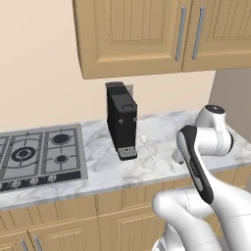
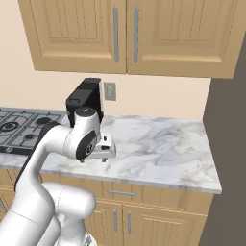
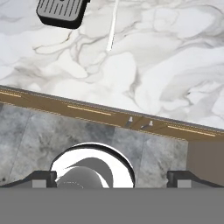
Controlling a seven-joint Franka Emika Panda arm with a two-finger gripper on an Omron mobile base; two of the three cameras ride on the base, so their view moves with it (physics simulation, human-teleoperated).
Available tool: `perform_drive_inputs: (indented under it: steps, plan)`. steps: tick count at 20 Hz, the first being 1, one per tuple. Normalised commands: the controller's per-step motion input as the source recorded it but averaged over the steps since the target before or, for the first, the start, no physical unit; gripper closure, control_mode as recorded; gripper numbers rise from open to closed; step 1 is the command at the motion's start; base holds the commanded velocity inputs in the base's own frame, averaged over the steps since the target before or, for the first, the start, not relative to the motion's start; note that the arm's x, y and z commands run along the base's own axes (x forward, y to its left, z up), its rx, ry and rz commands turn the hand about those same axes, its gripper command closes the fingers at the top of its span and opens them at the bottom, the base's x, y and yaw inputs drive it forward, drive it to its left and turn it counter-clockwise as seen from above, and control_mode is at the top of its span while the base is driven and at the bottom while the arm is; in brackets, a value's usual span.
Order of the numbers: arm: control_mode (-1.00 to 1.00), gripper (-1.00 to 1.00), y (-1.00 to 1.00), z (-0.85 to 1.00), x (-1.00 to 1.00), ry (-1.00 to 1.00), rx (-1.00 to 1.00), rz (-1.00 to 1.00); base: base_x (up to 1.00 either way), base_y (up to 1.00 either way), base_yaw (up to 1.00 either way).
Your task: Take the fork and place it on the left side of the plate. Then take the spoon and place it on the right side of the plate. Make sure they're directly next to the plate.
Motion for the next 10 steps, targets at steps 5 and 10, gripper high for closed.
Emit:
perform_drive_inputs:
  steps: [5,10]
  plan:
    - [1.0,-1.0,0.0,0.0,0.0,0.0,0.0,0.0,0.0,0.0,0.0]
    - [1.0,-1.0,0.0,0.0,0.0,0.0,0.0,0.0,0.0,0.0,0.0]
